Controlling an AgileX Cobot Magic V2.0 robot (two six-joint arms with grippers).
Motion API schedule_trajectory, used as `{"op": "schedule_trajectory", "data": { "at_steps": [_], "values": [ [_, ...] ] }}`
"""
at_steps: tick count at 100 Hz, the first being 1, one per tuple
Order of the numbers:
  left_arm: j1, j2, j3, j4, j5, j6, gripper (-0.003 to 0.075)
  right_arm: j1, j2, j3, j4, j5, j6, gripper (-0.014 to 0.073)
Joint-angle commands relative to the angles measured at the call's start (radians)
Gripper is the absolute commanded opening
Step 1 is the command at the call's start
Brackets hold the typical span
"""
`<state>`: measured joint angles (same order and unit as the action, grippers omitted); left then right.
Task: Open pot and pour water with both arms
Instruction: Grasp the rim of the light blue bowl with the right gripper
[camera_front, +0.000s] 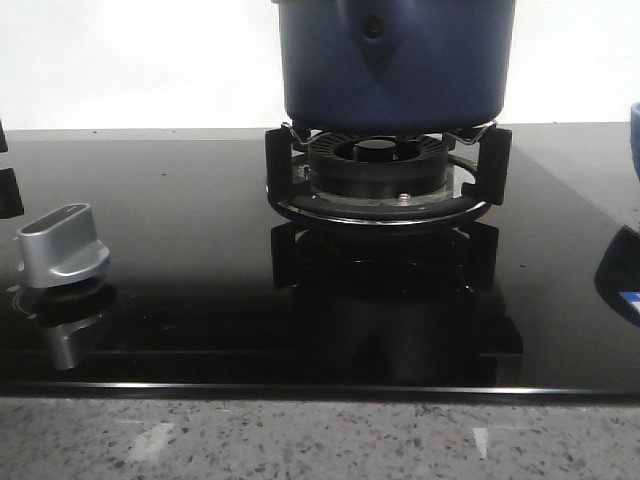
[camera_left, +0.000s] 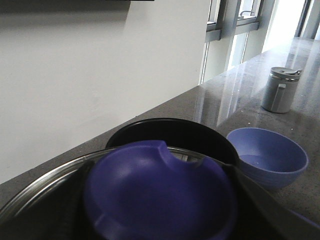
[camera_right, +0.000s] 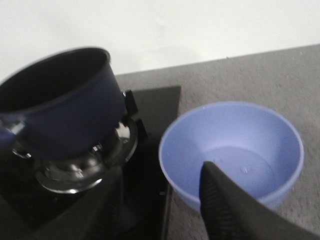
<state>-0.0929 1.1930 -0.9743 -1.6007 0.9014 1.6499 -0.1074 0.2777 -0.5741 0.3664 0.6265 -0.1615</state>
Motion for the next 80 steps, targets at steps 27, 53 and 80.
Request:
{"op": "schedule_trajectory", "data": {
  "at_steps": [27, 53, 80],
  "values": [
    [0.004, -0.106, 0.048, -0.142, -0.006, 0.049, 0.0316, 0.003, 0.481, -0.514, -0.298, 0.324, 0.292, 0.0306],
    [0.004, -0.106, 0.048, -0.149, -0.002, 0.049, 0.0316, -0.030, 0.741, -0.667, -0.429, 0.414, 0.366, 0.0307],
    [0.004, -0.106, 0.048, -0.151, 0.008, 0.049, 0.0316, -0.101, 0.903, -0.667, -0.402, 0.491, 0.378, 0.0307]
  ]
}}
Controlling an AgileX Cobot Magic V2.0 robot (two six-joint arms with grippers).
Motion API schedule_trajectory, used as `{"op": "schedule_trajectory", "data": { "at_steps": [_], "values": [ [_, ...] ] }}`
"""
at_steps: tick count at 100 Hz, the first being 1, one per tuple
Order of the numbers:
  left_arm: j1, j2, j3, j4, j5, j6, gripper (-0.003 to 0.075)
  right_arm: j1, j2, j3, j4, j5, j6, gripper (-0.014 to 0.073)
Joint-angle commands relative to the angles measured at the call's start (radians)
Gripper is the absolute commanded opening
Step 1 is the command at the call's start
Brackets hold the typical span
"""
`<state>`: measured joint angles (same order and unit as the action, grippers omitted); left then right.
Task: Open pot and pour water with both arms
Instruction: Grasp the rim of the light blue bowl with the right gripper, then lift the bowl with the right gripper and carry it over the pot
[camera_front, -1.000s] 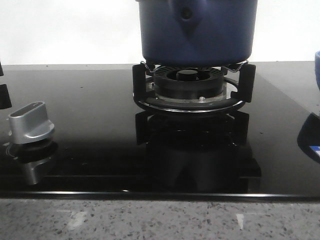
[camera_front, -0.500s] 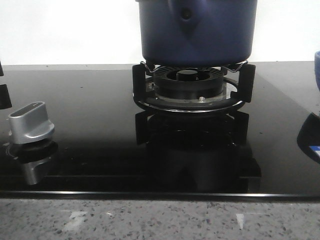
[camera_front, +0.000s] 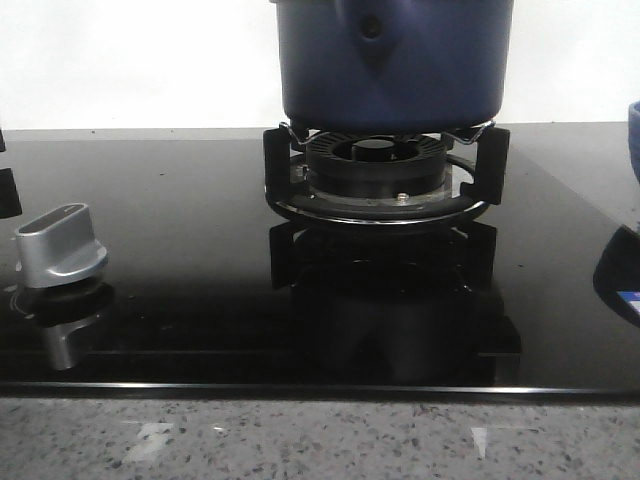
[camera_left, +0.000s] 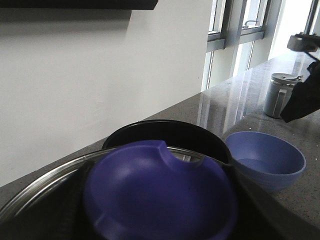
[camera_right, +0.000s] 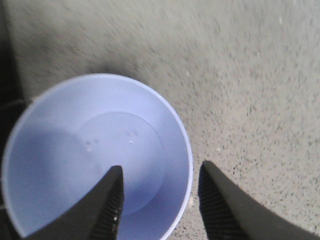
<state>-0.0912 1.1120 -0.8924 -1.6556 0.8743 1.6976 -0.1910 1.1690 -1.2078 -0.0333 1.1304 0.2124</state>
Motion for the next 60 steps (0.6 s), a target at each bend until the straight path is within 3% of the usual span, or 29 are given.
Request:
{"op": "schedule_trajectory", "data": {
  "at_steps": [1, 24, 60],
  "values": [
    [0.002, -0.025, -0.033, -0.096, 0.037, 0.002, 0.0316, -0.020, 0.014, -0.034, -0.002, -0.009, 0.004, 0.0307],
    [0.002, -0.025, -0.033, -0.122, 0.055, 0.002, 0.0316, -0.077, 0.058, -0.024, 0.033, 0.026, 0.004, 0.0306],
    [0.002, -0.025, -0.033, -0.141, 0.062, 0.002, 0.0316, -0.079, 0.066, 0.156, 0.104, -0.074, 0.004, 0.0306]
  ]
}}
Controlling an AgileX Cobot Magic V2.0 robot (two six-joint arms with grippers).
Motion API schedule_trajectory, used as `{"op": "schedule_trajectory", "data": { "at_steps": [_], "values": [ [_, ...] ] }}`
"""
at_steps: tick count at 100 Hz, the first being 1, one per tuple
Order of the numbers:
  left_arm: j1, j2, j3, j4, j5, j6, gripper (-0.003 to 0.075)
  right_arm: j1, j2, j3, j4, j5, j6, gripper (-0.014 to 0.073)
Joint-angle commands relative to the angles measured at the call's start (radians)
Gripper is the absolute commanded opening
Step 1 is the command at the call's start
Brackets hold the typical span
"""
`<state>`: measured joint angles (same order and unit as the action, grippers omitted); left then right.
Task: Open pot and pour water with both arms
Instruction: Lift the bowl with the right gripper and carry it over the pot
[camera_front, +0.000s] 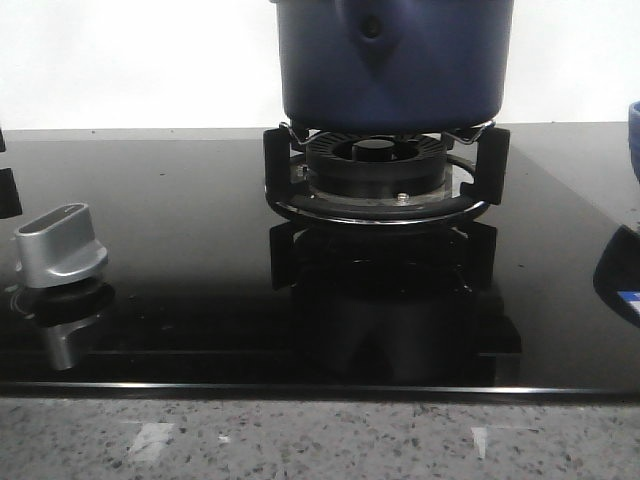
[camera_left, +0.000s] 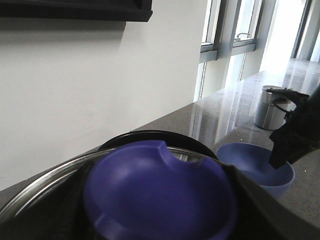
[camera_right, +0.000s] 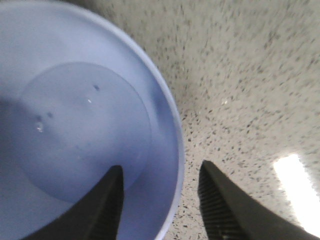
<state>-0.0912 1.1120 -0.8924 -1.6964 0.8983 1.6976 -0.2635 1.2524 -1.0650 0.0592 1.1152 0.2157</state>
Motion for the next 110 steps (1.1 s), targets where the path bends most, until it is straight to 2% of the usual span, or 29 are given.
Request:
{"op": "schedule_trajectory", "data": {
  "at_steps": [1, 21, 26, 33, 43, 75, 110],
  "values": [
    [0.002, -0.025, -0.033, -0.100, 0.039, 0.002, 0.0316, -0.006, -0.017, 0.020, 0.014, -0.061, 0.000, 0.0306],
    [0.002, -0.025, -0.033, -0.100, 0.039, 0.002, 0.0316, -0.006, -0.017, 0.091, 0.071, -0.121, 0.000, 0.0304],
    [0.002, -0.025, -0.033, -0.100, 0.039, 0.002, 0.0316, -0.006, -0.017, 0.094, 0.080, -0.125, 0.000, 0.0276],
    [0.002, -0.025, -0.033, -0.100, 0.039, 0.002, 0.0316, -0.006, -0.017, 0.094, 0.084, -0.125, 0.000, 0.0167],
    [0.002, -0.025, -0.033, -0.101, 0.039, 0.002, 0.0316, -0.006, -0.017, 0.094, 0.084, -0.121, -0.009, -0.0076],
    [0.002, -0.025, -0.033, -0.101, 0.039, 0.002, 0.0316, -0.003, -0.030, 0.051, 0.153, -0.088, -0.053, -0.0067],
    [0.002, -0.025, -0.033, -0.101, 0.039, 0.002, 0.0316, 0.058, -0.030, -0.227, 0.156, 0.049, -0.099, -0.0067]
  ]
}}
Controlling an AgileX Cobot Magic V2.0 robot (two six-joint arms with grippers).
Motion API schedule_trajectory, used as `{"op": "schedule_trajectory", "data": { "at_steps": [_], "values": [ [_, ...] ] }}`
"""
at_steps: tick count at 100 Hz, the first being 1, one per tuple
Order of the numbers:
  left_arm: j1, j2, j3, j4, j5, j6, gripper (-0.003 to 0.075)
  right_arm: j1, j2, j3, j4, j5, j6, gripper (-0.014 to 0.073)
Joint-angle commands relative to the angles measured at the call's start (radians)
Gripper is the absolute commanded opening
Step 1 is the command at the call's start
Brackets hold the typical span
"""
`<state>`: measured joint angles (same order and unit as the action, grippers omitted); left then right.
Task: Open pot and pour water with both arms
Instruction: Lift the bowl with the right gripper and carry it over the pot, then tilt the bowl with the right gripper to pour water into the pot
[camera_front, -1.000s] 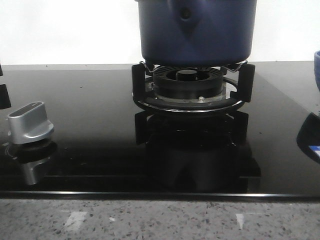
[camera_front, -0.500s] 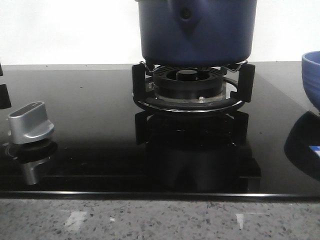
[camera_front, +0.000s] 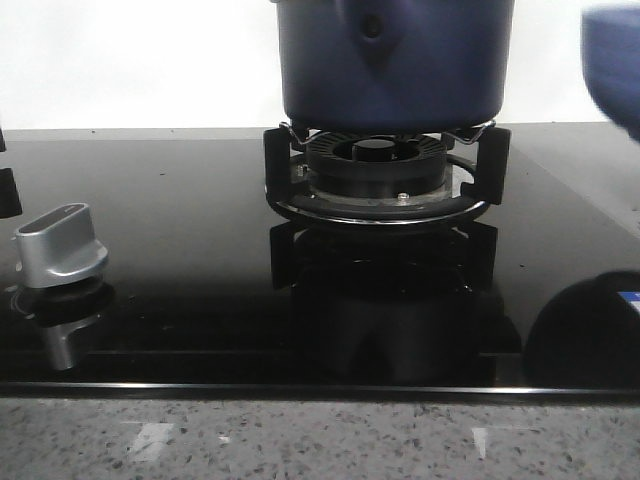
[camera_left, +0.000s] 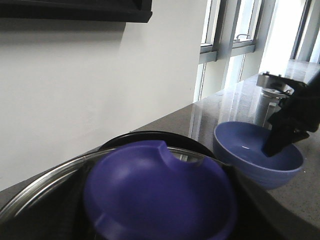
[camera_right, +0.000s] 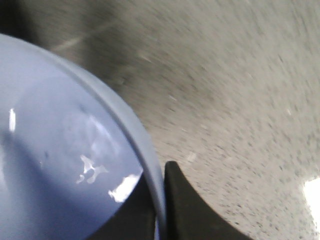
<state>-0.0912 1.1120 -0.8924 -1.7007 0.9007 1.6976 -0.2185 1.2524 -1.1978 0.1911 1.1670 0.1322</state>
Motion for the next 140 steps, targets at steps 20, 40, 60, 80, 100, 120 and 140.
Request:
{"op": "schedule_trajectory", "data": {
  "at_steps": [20, 40, 60, 80, 100, 120, 140],
  "values": [
    [0.002, -0.025, -0.033, -0.097, 0.036, 0.002, 0.0316, 0.047, -0.026, -0.260, 0.025, 0.032, -0.015, -0.0067],
    [0.002, -0.025, -0.033, -0.097, 0.036, 0.002, 0.0316, 0.108, 0.020, -0.414, 0.030, 0.083, -0.015, -0.0067],
    [0.002, -0.025, -0.033, -0.097, 0.036, 0.002, 0.0316, 0.205, 0.101, -0.534, 0.032, 0.074, -0.015, -0.0060],
    [0.002, -0.025, -0.033, -0.099, 0.037, 0.002, 0.0316, 0.286, 0.158, -0.580, 0.029, -0.022, -0.015, -0.0054],
    [0.002, -0.025, -0.033, -0.099, 0.037, 0.002, 0.0316, 0.360, 0.187, -0.580, -0.083, -0.166, -0.015, -0.0053],
    [0.002, -0.025, -0.033, -0.099, 0.037, 0.002, 0.0316, 0.458, 0.202, -0.580, -0.276, -0.234, 0.009, -0.0045],
    [0.002, -0.025, -0.033, -0.099, 0.037, 0.002, 0.0316, 0.518, 0.216, -0.580, -0.443, -0.270, 0.062, -0.0045]
  ]
}}
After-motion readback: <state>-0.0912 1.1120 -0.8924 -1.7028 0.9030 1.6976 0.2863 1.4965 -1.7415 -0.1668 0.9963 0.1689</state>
